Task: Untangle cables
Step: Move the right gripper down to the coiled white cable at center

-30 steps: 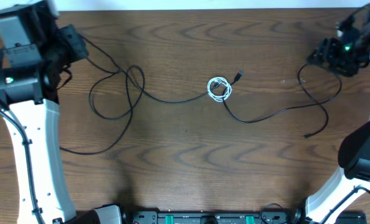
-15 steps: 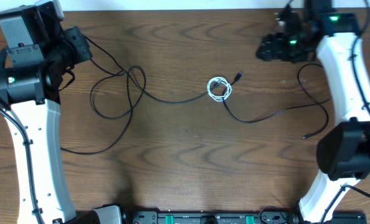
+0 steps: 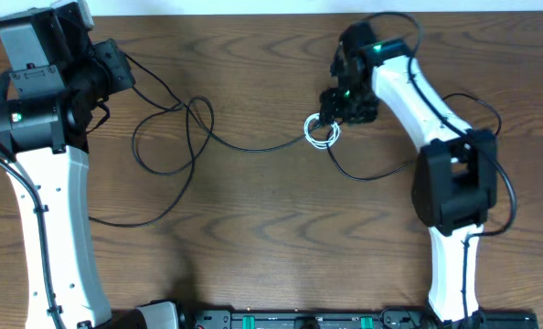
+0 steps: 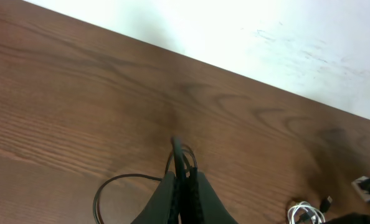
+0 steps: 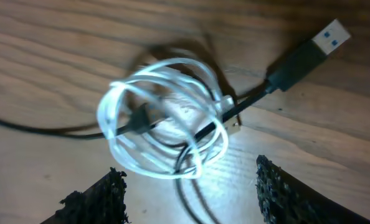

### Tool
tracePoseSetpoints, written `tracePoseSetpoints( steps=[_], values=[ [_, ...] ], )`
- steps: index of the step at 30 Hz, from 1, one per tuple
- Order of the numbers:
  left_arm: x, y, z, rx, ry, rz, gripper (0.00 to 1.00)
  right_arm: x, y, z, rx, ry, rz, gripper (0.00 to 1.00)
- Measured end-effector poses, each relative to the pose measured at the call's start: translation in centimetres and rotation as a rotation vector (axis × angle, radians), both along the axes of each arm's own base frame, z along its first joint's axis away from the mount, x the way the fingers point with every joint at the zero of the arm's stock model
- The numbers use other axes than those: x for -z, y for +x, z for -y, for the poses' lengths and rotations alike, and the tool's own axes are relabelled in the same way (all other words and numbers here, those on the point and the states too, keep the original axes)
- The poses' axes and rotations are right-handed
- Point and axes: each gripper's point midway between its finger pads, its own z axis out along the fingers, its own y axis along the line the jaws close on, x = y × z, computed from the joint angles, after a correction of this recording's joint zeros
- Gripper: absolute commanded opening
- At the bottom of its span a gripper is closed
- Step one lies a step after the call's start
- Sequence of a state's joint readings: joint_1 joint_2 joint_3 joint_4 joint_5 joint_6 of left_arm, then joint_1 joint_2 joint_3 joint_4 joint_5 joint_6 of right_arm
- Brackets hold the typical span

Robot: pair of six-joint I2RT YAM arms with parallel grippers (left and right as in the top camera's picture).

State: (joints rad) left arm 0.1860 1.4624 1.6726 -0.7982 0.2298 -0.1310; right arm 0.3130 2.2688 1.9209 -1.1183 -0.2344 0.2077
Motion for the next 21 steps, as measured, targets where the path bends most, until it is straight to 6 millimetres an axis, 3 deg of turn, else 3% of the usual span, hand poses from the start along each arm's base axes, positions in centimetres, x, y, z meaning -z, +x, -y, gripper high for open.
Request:
tracePoseSetpoints(
  steps=[11,15,21],
  values=[
    [0.0,0.0,-0.1,-0.004,0.002,-0.002,0.08,3.0,-0.4,1.0,0.022,-0.070,-0.058,0.44],
    [-0.1,0.1,-0.9,-0.038,0.031,0.006,0.08,4.1,0.0,1.0,0.021,-0.083,-0.053,0.28],
    [-0.7,0.2,-3.7,-0.166,0.132,0.020,0.08,4.3,1.0,0.9,0.021,-0.100,-0.005,0.01]
  ],
)
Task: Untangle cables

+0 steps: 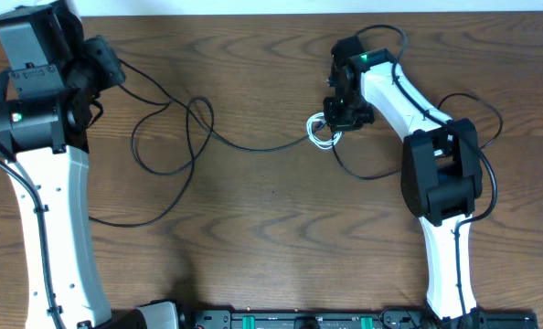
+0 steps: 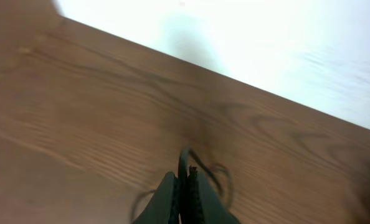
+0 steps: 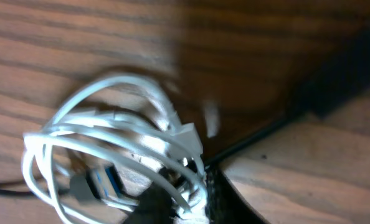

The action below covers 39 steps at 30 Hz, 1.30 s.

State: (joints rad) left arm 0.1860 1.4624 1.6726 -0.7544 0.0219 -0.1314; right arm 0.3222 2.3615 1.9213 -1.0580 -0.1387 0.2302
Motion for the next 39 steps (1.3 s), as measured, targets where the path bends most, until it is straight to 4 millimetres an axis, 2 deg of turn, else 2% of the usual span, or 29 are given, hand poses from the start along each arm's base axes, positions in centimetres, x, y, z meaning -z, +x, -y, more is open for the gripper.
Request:
tracePoseSetpoints(
  steps=[6,10,13,17,21,24,30,36,39],
  values=[
    [-0.1,-1.0,-3.6,-0.201,0.098,-0.017,0.08,-0.2,0.4,1.1,0.042,-0.045,0.012,0.01],
    [0.4,-1.6,-6.1,-0.352,0.158,-0.041,0.07,-1.6,1.1,3.6,0.100,-0.071,-0.001,0.01],
    [1.1,-1.7,-7.4,-0.427,0.193,-0.068,0.08,-4.1,3.0,6.5,0.173,-0.070,0.041,0.01],
    [2.3,-1.4,-8.3,-0.472,0.225,-0.107,0.07,-8.8,4.6,10.8,0.264,-0.051,0.110,0.01],
    [3.0,-1.2,-8.7,-0.492,0.236,-0.125,0.07,-13.5,4.6,13.7,0.307,-0.026,0.185,0.01],
    [3.0,-1.3,-9.0,-0.510,0.246,-0.126,0.07,-15.8,3.8,14.8,0.314,-0.020,0.207,0.01],
    [2.7,-2.5,-11.3,-0.589,0.268,-0.130,0.07,-16.1,3.0,16.4,0.332,-0.011,0.180,0.01],
    [2.4,-5.3,-15.9,-0.730,0.287,-0.147,0.07,-16.0,2.6,20.6,0.406,-0.032,0.172,0.01],
    [2.5,-5.9,-16.8,-0.746,0.272,-0.150,0.08,-16.1,2.5,22.1,0.432,-0.022,0.171,0.01]
  ],
)
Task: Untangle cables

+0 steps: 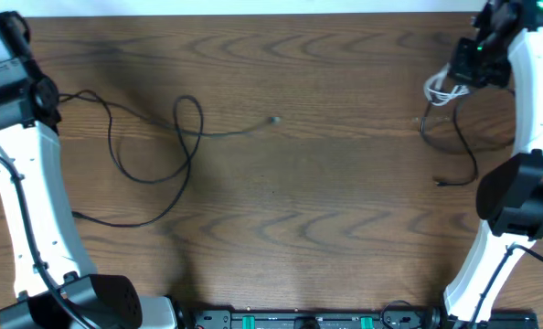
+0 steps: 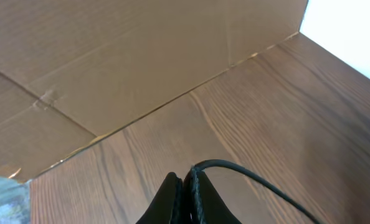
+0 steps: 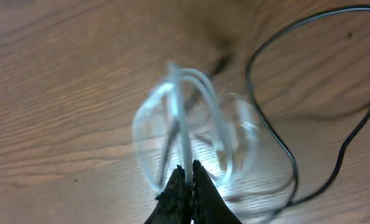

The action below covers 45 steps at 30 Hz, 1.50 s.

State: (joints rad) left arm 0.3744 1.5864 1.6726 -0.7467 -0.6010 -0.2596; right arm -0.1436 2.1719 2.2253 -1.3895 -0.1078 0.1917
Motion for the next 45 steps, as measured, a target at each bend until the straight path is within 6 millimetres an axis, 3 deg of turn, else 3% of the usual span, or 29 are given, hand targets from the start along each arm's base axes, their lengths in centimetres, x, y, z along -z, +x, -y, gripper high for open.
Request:
tracePoseSetpoints(
  steps=[3,8,13,16,17,20,24,26,27,28,29,35,45],
  values=[
    [0.8,0.3,0.5,0.042,-0.051,-0.001,0.07,-0.1,0.0,-0.3,-0.023,0.035,0.006,0.01],
    [2.7,0.5,2.8,0.122,-0.147,-0.056,0.08,-0.1,-0.2,-2.9,-0.101,0.074,-0.001,0.01],
    [6.2,-1.4,6.9,0.214,-0.326,-0.213,0.08,-0.2,-0.2,-6.6,-0.192,0.087,0.000,0.01],
    [8.0,-3.0,9.6,0.255,-0.467,-0.284,0.13,-0.2,-0.3,-8.4,-0.233,0.087,-0.001,0.01],
    [8.4,-3.6,10.3,0.262,-0.505,-0.305,0.22,-0.2,-0.3,-8.7,-0.241,0.085,-0.002,0.01],
    [9.2,-5.1,11.8,0.266,-0.589,-0.361,0.34,-0.1,-0.4,-9.3,-0.257,0.074,-0.003,0.01],
    [10.4,-5.9,12.0,0.246,-0.608,-0.397,0.48,-0.1,-0.4,-9.2,-0.257,0.061,-0.004,0.01],
    [11.7,-6.3,12.1,0.236,-0.618,-0.425,0.59,-0.1,-0.4,-9.2,-0.257,0.059,-0.005,0.01],
    [12.5,-6.5,12.1,0.233,-0.623,-0.439,0.68,-0.1,-0.4,-9.1,-0.257,0.057,-0.005,0.01],
    [13.3,-6.7,12.2,0.229,-0.628,-0.453,0.92,-0.1,-0.4,-9.1,-0.257,0.057,-0.005,0.02],
    [14.1,-7.0,12.3,0.225,-0.636,-0.468,0.98,-0.1,-0.4,-9.1,-0.257,0.057,-0.005,0.02],
    [17.5,-8.4,12.7,0.205,-0.669,-0.531,0.98,0.0,-0.6,-9.1,-0.257,0.057,-0.013,0.02],
    [17.9,-6.1,15.0,0.348,-0.769,-0.450,0.98,0.0,-0.6,-9.1,-0.257,0.058,-0.013,0.04]
  ],
)
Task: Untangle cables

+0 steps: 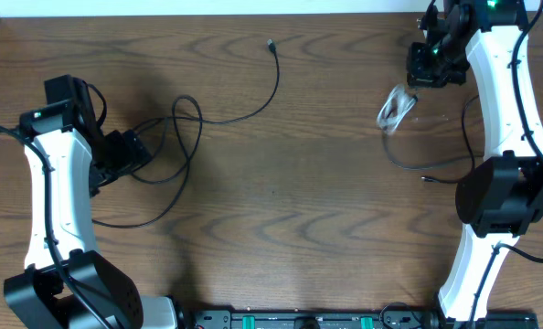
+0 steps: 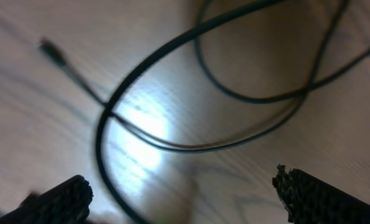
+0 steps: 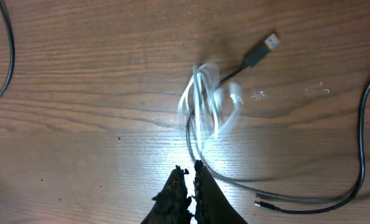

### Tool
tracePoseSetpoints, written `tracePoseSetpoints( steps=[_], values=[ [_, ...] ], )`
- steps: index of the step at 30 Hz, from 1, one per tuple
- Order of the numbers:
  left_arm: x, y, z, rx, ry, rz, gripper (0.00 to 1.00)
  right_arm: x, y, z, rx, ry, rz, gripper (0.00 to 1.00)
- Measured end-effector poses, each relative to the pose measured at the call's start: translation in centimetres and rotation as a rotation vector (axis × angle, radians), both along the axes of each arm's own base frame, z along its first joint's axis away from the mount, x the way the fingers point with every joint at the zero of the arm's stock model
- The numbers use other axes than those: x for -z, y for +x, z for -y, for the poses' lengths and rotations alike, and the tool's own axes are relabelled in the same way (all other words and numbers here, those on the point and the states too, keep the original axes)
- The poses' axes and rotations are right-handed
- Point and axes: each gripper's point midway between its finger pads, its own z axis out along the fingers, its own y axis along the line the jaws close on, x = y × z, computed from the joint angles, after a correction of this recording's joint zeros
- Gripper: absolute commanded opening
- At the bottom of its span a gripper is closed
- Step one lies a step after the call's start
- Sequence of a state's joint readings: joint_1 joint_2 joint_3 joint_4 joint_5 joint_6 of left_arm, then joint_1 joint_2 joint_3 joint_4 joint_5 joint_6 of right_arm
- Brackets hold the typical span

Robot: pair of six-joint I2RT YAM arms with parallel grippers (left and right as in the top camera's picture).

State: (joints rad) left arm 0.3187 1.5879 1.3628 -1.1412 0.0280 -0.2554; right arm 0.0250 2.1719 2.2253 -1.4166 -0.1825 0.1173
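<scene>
A long black cable (image 1: pixel 270 44) lies in loops on the left half of the wooden table, its free end near the far edge. My left gripper (image 1: pixel 128 152) hangs open just above those loops; the left wrist view shows the black cable (image 2: pixel 141 62) below the left gripper (image 2: pixel 182 183), with nothing between the spread fingers. At the far right, my right gripper (image 1: pixel 425 66) is shut on a strand of the white cable coil (image 1: pixel 395 108). In the right wrist view, the white coil (image 3: pixel 203 102) dangles from the right gripper (image 3: pixel 191 167), a dark USB plug (image 3: pixel 263 50) sticking out of it.
A second, thin black cable (image 1: pixel 404 163) curves on the table under the white coil, seen also at the right as the thin cable (image 3: pixel 361 143). The table's far edge (image 1: pixel 207 15) runs along the top. Both arm bases stand at the near edge.
My left gripper has let go of the black cable and moved from the far left corner down over its loops. The cable's free end now lies farther back. The right gripper shifted slightly left with the coil.
The white coil lay mid-table threaded with the black cable, right gripper open over it, left shut on the black cable. Then the right shut on the coil. Later both arms were far apart, the coil free at the right. Now the left is open.
</scene>
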Motion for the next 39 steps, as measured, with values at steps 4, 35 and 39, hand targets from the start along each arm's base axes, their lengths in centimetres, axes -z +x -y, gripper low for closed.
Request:
tracePoseSetpoints(
  steps=[4,35,39],
  values=[
    [-0.1,1.0,0.2,0.020,-0.016,0.042,0.98,0.0,0.0,0.0,0.000,0.000,-0.001,0.05],
    [-0.4,2.6,-0.3,0.021,0.005,0.110,0.98,1.7,-0.8,-0.1,-0.002,0.003,-0.050,0.18],
    [-0.6,3.0,-0.6,0.016,0.019,0.126,0.98,1.7,-0.8,-0.1,-0.006,0.002,-0.050,0.27]
  ],
)
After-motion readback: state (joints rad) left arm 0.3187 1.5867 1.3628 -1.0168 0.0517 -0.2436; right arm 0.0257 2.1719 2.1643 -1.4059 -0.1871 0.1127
